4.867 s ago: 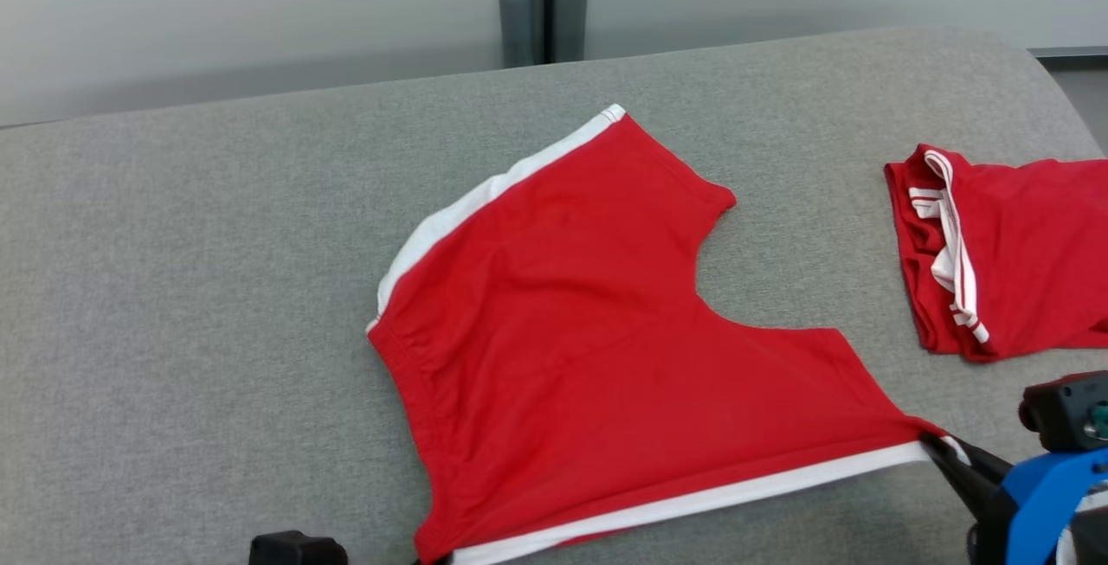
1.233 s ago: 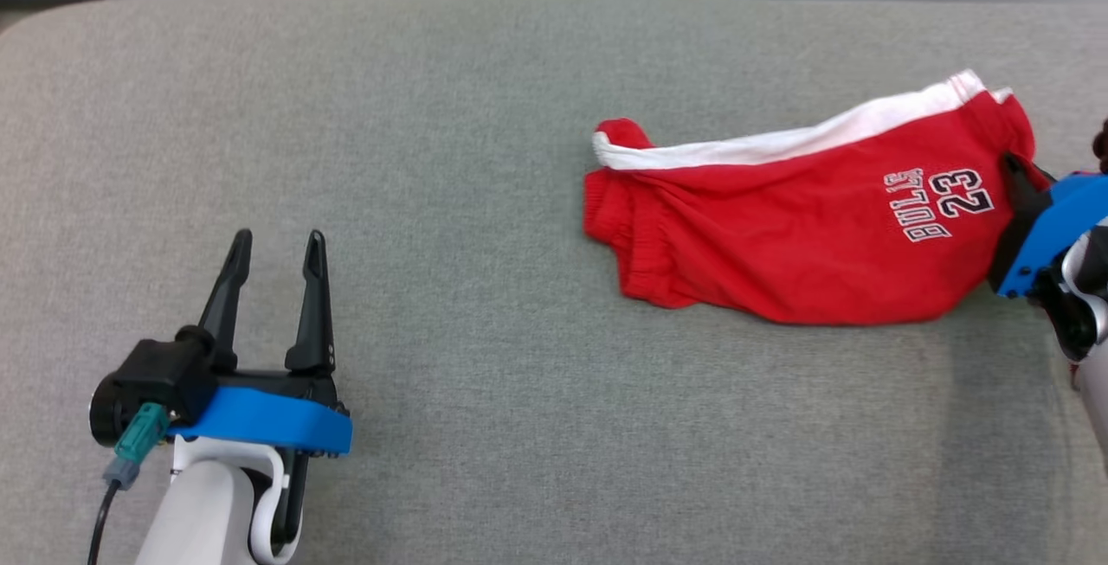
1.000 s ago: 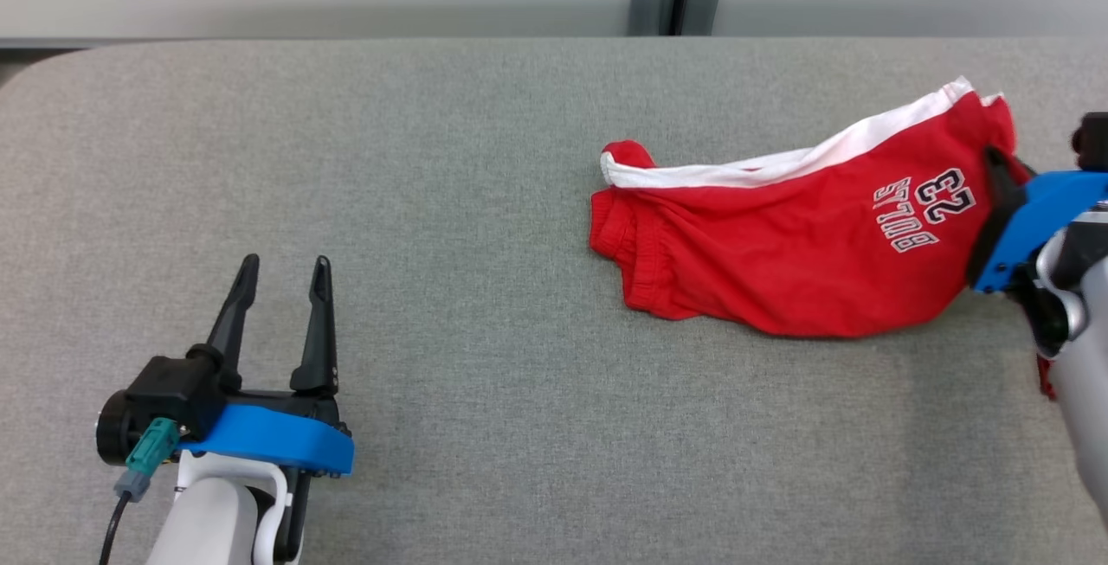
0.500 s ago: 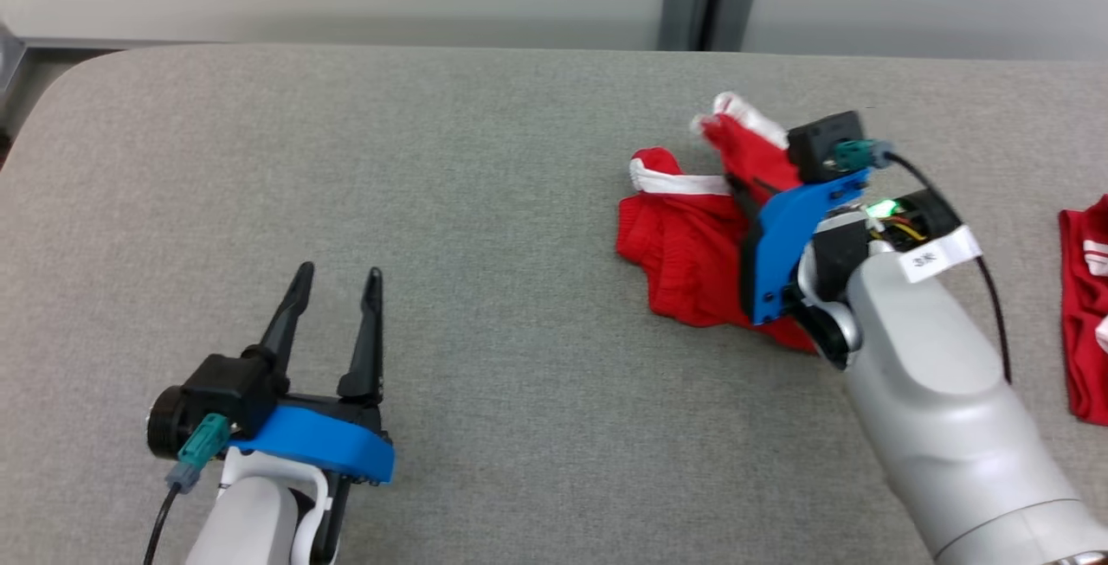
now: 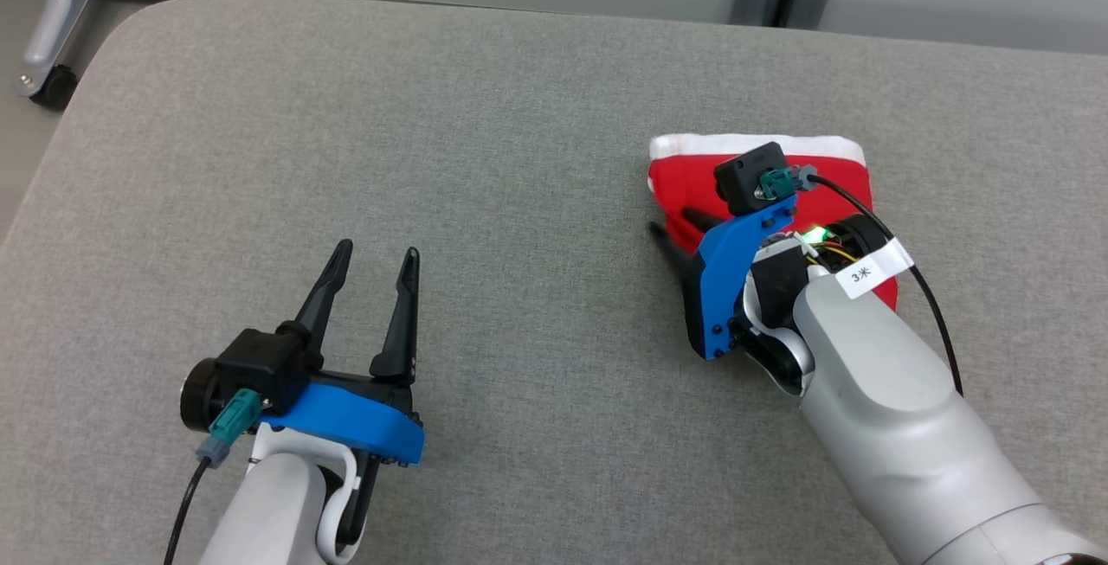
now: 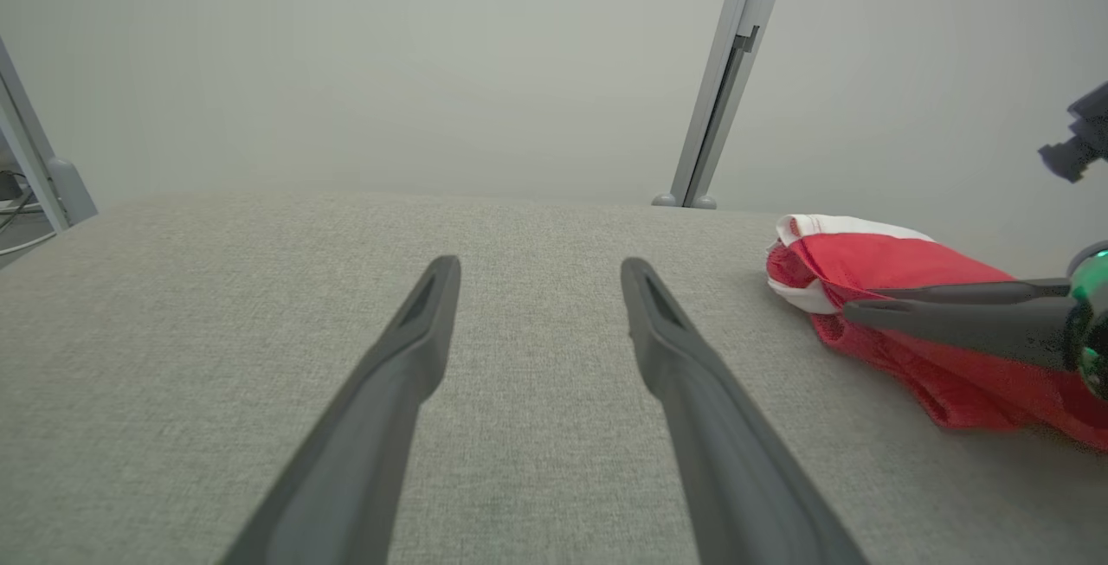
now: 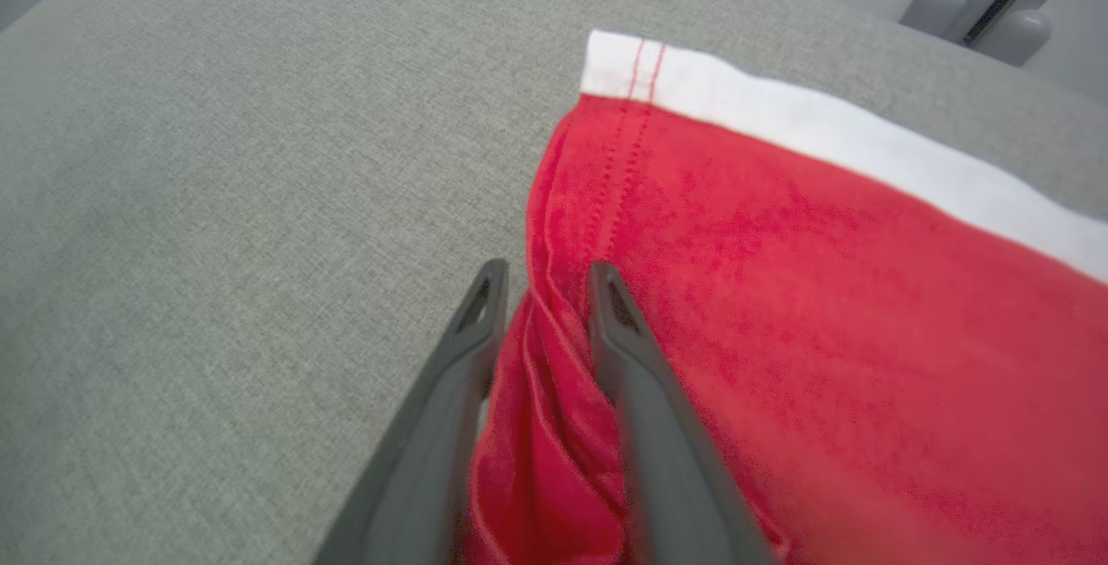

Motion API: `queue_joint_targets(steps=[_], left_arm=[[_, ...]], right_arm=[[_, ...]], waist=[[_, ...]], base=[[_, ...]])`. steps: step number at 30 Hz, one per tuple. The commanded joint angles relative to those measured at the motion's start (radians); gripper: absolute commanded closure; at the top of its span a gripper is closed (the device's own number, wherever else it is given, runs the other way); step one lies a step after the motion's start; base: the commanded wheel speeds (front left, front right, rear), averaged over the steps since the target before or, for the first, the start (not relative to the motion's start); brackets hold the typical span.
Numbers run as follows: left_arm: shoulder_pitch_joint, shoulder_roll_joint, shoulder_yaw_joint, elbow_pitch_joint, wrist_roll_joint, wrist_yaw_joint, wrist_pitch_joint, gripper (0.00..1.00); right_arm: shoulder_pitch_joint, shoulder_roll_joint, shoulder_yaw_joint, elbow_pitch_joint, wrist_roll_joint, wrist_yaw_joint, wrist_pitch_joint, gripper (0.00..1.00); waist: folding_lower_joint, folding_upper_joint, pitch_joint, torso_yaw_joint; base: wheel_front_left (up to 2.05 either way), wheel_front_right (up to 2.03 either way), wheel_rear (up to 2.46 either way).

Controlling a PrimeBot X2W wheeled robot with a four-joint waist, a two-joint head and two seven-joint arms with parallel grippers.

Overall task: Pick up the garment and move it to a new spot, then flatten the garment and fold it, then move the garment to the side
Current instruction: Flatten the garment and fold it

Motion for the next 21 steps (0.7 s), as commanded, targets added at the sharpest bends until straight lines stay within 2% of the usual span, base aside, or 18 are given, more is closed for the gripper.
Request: queue_joint_targets(steps=[1,5,10,18,21], left_arm=[[-0.008,0.004,0.008,0.001,0.000,-0.007,-0.004,0.00],[0.020,0.011,0.024,-0.001,-0.002,-0.007,-0.004,0.00],[0.045,0.014,0.047,-0.009,0.004,-0.003,-0.004,0.00],[0.064,0.016,0.055,-0.018,0.013,-0.003,-0.004,0.00],[0.064,0.020,0.055,-0.020,0.015,-0.004,-0.004,0.00]], right_arm=[[0.005,-0.001,0.005,-0.013,0.014,0.000,-0.007,0.00],[0.002,-0.001,-0.002,-0.063,0.071,0.000,-0.034,0.00],[0.002,-0.011,-0.087,-0.137,0.080,0.000,-0.078,0.00],[0.120,-0.111,-0.281,-0.242,-0.035,0.000,-0.057,0.00],[0.181,-0.114,-0.325,-0.260,-0.092,0.000,-0.027,0.00]], waist=[[0.0000,-0.0001,-0.002,-0.003],[0.0000,-0.0001,-0.018,-0.024],[0.0000,-0.0001,-0.046,-0.056],[0.0000,-0.0001,-0.075,-0.083],[0.0000,-0.0001,-0.073,-0.087]], base=[[0.00,0.00,0.00],[0.00,0.00,0.00],[0.00,0.00,0.00],[0.00,0.00,0.00],[0.00,0.00,0.00]])
